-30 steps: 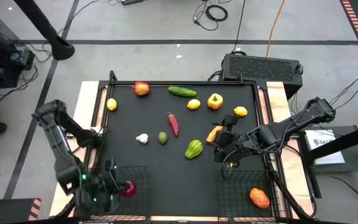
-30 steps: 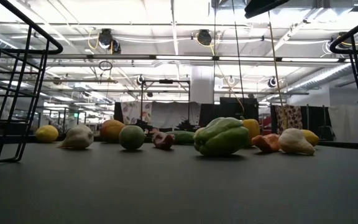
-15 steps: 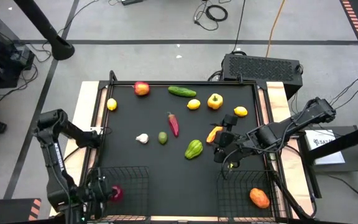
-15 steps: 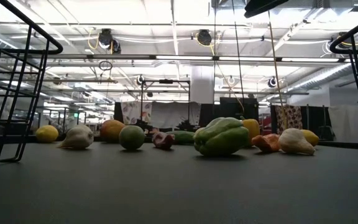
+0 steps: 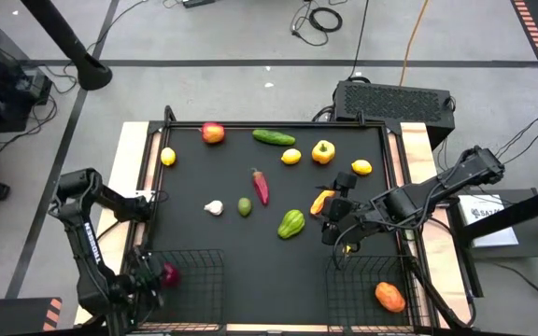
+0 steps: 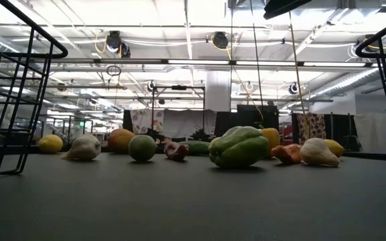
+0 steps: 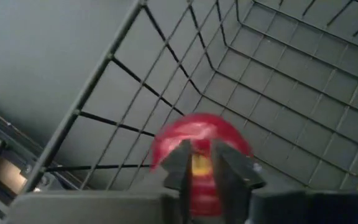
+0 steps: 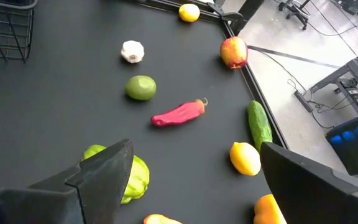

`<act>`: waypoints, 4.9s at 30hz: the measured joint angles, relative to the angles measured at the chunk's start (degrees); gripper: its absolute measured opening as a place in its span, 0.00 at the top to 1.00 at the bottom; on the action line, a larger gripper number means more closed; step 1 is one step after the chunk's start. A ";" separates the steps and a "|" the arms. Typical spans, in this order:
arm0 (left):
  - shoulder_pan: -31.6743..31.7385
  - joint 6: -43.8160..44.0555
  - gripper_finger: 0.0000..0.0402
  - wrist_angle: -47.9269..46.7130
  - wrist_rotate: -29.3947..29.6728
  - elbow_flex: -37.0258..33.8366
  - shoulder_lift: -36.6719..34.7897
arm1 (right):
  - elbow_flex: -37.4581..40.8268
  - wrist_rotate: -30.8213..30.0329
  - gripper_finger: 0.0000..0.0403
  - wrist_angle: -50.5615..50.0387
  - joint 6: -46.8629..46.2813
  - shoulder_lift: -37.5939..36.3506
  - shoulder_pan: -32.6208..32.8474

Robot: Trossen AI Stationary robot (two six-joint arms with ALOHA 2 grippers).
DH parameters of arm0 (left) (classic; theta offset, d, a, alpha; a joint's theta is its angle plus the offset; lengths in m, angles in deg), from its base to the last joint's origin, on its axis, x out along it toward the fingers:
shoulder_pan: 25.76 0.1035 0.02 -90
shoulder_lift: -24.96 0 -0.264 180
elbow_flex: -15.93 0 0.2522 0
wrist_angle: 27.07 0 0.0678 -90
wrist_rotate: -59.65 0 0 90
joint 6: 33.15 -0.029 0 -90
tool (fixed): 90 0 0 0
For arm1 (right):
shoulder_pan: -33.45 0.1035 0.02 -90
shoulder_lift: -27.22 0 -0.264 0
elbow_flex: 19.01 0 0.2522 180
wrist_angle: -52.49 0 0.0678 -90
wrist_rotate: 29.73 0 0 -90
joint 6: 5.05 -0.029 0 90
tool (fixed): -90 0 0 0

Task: Sort produce into baskets
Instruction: Put the bottom red apple into the left wire basket, then put the green chayote into the right wire basket

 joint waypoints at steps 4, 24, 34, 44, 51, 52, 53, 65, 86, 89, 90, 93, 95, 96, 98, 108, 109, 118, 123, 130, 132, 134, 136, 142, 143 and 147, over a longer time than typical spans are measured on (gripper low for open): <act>0.02 -0.68 0.67 0.26 0.00 0.00 0.00 | 0.00 -0.02 0.15 0.02 -0.09 0.00 -0.02; 6.44 -13.20 0.47 -15.51 27.41 10.49 -8.85 | 0.90 4.15 0.15 4.04 2.89 -0.04 -0.38; 18.82 -35.21 0.47 -14.88 50.32 10.49 -10.07 | 8.22 23.57 0.15 14.74 6.23 3.10 -7.51; 29.98 -59.57 0.49 1.36 42.60 10.45 -10.24 | -2.46 38.82 0.12 9.21 17.38 19.53 -14.04; 33.15 -82.05 0.57 19.53 33.07 10.45 -10.36 | -13.01 39.87 0.09 -5.90 24.63 30.07 -17.26; 33.46 -83.09 0.58 19.47 33.11 10.45 -10.37 | -13.69 40.16 0.08 -6.77 25.50 30.88 -17.37; 33.76 -83.42 0.59 19.01 33.15 10.45 -10.43 | -14.17 40.24 0.08 -7.44 26.32 31.80 -17.42; 37.13 -83.11 0.62 16.17 33.20 10.45 -10.71 | -14.82 40.57 0.08 -8.30 29.02 37.35 -19.16; 37.18 -83.14 0.62 16.20 33.00 10.45 -10.71 | -14.19 40.48 0.12 -8.08 33.06 38.51 -19.14; 37.18 -83.14 0.62 16.20 32.99 10.45 -10.71 | -14.18 40.51 0.12 -8.01 32.80 38.51 -19.26; 37.18 -83.14 0.62 16.20 33.00 10.45 -10.71 | -14.16 40.48 0.12 -7.79 32.55 38.51 -19.27; 37.18 -83.11 0.62 16.20 32.98 10.45 -10.71 | -14.11 40.29 0.13 -7.26 30.41 38.53 -19.25; 37.18 -83.10 0.62 16.24 32.82 10.45 -10.71 | -14.10 39.97 0.12 -7.04 27.31 38.56 -19.23; 37.18 -83.09 0.62 16.25 32.81 10.45 -10.71 | -14.10 39.95 0.11 -7.08 25.79 38.57 -19.25; 37.18 -83.09 0.62 16.26 32.81 10.45 -10.71 | -14.03 40.02 0.09 -7.07 25.07 38.68 -19.26; 37.18 -83.14 0.62 16.25 32.79 10.45 -10.71 | -13.86 39.70 0.03 -7.02 27.90 38.87 -19.35; 37.18 -83.14 0.62 16.25 32.79 10.45 -10.71 | -13.87 39.71 0.04 -6.88 28.26 38.86 -19.43; 37.18 -83.14 0.62 16.25 32.77 10.45 -10.71 | -13.97 39.75 0.06 -7.35 29.71 42.13 -19.80; 37.18 -83.19 0.62 16.20 32.76 10.45 -10.69 | -14.14 39.93 0.06 -7.43 29.10 42.66 -19.80; 37.18 -83.22 0.62 16.04 32.76 10.43 -10.69 | -16.17 40.00 0.06 -10.38 26.49 42.86 -19.78; 37.18 -83.20 0.62 16.05 32.76 10.43 -10.69 | -16.82 39.98 0.06 -10.34 26.39 42.86 -19.73; 37.18 -83.20 0.62 16.04 32.76 10.43 -10.69 | -17.22 40.00 0.06 -10.39 26.27 42.86 -19.73; 37.18 -83.20 0.62 16.05 32.76 10.43 -10.69 | -17.66 40.09 0.06 -10.42 26.16 42.86 -19.73; 37.18 -83.20 0.62 15.96 32.76 10.43 -10.69 | -17.94 40.18 0.06 -10.40 25.84 42.84 -19.75; 37.18 -83.20 0.62 15.84 32.76 10.43 -10.69 | -17.94 40.25 0.06 -10.40 25.63 42.84 -19.75; 37.18 -83.18 0.62 15.53 32.79 10.43 -10.69 | -17.94 40.54 0.06 -10.47 25.53 42.84 -19.75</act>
